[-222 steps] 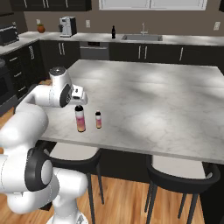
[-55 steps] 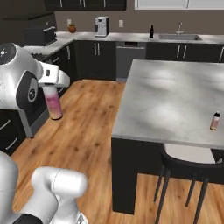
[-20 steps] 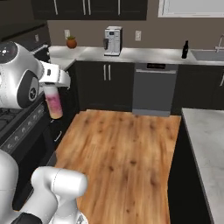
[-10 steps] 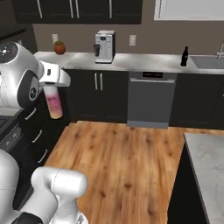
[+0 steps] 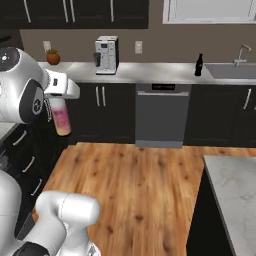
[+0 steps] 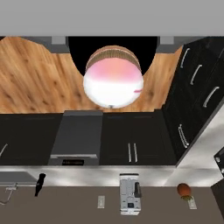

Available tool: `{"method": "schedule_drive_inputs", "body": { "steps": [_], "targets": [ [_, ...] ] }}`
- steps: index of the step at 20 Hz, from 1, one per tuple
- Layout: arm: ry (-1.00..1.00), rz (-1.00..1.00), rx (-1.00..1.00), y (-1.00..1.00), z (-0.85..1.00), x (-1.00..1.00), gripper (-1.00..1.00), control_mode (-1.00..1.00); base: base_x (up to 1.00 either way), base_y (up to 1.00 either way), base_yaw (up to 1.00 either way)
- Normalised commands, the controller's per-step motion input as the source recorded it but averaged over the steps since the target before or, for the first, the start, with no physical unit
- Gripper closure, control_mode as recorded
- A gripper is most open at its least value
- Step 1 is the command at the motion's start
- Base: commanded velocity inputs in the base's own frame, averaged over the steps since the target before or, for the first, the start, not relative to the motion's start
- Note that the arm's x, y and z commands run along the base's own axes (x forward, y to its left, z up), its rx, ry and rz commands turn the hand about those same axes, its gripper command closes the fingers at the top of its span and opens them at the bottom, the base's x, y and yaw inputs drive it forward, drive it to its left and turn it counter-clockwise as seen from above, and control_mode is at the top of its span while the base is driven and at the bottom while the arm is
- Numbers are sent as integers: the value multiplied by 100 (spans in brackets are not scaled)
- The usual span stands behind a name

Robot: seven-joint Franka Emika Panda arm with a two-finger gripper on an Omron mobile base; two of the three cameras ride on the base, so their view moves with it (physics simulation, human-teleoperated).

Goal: Place the large bottle from the dining counter next to the other large bottle outside the sink, and place the small bottle from the dining counter next to the other small bottle inside the sink.

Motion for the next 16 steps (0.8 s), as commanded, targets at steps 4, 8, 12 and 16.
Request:
{"method": "schedule_drive_inputs", "body": {
  "steps": [4, 8, 12, 16],
  "targets": [
    [0, 0, 0, 0, 0, 0, 100, 100, 2, -13, -22],
    [0, 0, 0, 0, 0, 0, 100, 100, 0, 0, -25],
    [0, 0, 0, 0, 0, 0, 100, 100, 0, 0, -25],
    [0, 0, 0, 0, 0, 0, 100, 100, 0, 0, -25]
  ]
}}
